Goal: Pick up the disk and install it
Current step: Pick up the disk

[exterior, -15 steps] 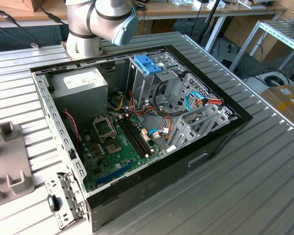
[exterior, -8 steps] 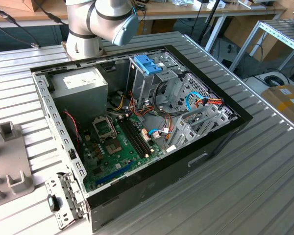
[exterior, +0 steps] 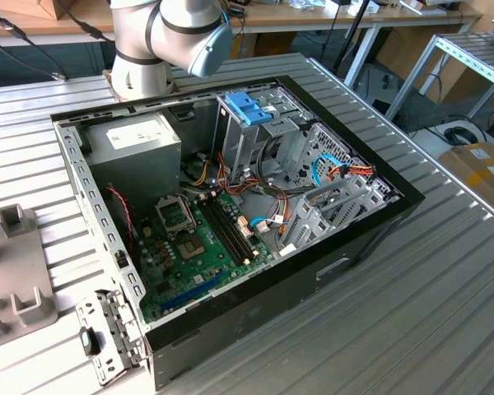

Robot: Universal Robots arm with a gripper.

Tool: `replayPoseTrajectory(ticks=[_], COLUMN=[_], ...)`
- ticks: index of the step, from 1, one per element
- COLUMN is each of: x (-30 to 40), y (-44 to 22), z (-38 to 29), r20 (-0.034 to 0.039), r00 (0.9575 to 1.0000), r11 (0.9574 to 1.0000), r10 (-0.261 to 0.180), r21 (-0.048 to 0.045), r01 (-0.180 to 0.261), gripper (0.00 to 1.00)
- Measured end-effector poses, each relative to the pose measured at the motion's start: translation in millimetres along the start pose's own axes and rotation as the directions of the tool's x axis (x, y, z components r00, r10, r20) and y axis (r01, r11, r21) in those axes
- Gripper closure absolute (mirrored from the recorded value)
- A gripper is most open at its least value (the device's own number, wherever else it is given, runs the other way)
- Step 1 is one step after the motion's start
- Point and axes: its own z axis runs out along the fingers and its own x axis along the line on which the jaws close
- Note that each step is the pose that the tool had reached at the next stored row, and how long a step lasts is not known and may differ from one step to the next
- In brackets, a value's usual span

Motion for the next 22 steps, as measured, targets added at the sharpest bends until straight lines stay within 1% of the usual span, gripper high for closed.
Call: replayPoseTrajectory(ticks=[11, 22], x=[0.0, 0.0], y=[0.0, 0.0], z=[0.0, 0.0], r20=[-0.0016, -0.0031], r00=[0.9993, 0.9971], r11=[0.9993, 0.9971], r10=[-0.038, -0.076], r21=[-0.0010, -0.0020], r01=[0.038, 0.076], gripper=[0.89, 0.89])
